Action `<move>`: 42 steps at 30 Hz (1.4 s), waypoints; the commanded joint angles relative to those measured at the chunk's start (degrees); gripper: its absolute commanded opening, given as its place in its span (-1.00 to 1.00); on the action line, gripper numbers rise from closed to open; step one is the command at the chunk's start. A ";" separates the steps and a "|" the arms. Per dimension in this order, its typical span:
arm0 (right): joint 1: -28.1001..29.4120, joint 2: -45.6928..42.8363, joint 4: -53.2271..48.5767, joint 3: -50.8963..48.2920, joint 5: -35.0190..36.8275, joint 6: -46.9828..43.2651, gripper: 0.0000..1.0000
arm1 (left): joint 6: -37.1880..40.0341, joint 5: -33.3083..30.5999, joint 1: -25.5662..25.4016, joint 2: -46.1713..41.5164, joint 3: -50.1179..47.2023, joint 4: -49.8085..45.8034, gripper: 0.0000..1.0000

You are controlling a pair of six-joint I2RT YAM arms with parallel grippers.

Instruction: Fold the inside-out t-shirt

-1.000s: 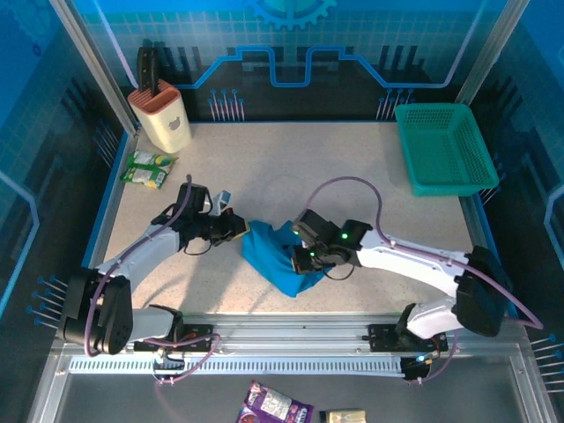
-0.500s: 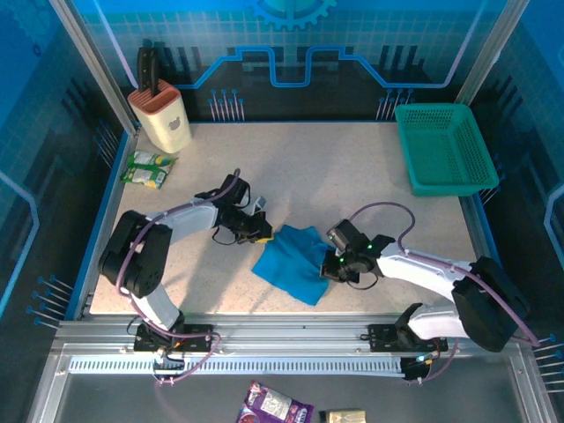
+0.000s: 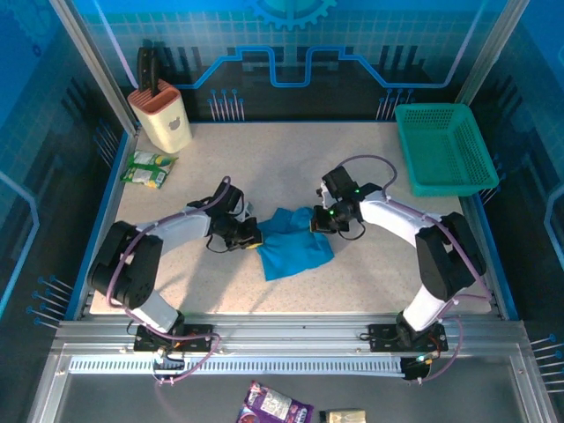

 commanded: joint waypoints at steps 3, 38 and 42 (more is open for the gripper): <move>0.22 -3.83 -7.70 -0.65 -2.07 -3.47 -0.50 | 0.68 -1.97 -0.01 -3.68 1.30 -2.83 -1.00; -3.35 -2.69 -10.17 6.43 -6.57 -10.82 -1.00 | 0.96 2.15 0.16 0.10 5.33 -4.73 -0.91; -1.21 -10.73 -12.92 2.16 -5.18 -10.40 -1.00 | 0.89 1.21 0.03 -5.51 3.08 -5.49 -1.00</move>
